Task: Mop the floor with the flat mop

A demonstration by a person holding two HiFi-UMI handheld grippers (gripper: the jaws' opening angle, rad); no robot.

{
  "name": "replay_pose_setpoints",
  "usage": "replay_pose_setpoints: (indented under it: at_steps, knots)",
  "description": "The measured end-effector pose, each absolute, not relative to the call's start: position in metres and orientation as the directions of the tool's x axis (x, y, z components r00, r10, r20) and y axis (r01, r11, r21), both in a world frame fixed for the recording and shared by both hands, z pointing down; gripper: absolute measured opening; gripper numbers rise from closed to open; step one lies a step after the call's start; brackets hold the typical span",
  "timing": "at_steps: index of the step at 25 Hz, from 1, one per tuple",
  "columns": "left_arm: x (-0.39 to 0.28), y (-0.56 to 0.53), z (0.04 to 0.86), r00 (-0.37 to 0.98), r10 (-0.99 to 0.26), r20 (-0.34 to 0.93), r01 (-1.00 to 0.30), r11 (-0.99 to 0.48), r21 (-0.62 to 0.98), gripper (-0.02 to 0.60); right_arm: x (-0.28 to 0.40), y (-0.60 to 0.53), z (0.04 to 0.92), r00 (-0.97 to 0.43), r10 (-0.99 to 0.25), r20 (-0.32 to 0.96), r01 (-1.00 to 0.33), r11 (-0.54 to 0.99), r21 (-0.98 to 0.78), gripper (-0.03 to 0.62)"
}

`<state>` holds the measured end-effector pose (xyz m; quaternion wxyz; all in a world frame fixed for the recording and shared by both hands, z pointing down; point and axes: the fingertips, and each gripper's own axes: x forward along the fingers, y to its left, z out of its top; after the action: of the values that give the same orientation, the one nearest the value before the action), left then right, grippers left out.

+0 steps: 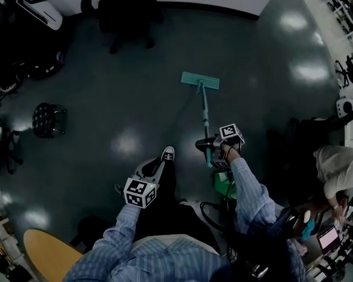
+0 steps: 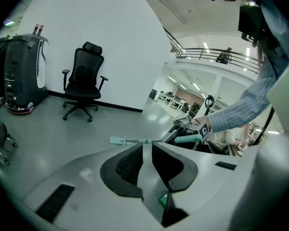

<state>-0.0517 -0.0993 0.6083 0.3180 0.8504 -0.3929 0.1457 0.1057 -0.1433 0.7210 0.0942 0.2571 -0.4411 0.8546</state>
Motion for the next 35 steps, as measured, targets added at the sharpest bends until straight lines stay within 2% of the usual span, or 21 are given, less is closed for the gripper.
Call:
replay_pose_setpoints:
  at_steps: [8,18,26,35]
  knots:
    - [-0.041,-0.011,0.586,0.654,-0.603,0.457,-0.757,-0.517,0.399,0.061,0.087,0.016,0.708,-0.874,-0.093,0.477,-0.324,-0.621,-0.713,0.052]
    - [-0.018,0.113,0.557,0.64,-0.657,0.399,-0.767,-0.521,0.373,0.061,0.108,0.212,0.693,-0.888,-0.014,0.46,-0.358,-0.607,-0.71,0.052]
    - [-0.01,0.163,0.551,0.669,-0.633,0.389,-0.743,-0.548,0.385,0.061,0.13,0.327,0.673,-0.883,0.1,0.458,-0.424,-0.59,-0.687,0.051]
    - [0.006,0.173,0.548,0.705,-0.595,0.386,-0.709,-0.595,0.378,0.061,0.182,0.402,0.652,-0.849,0.233,0.474,-0.515,-0.566,-0.644,0.052]
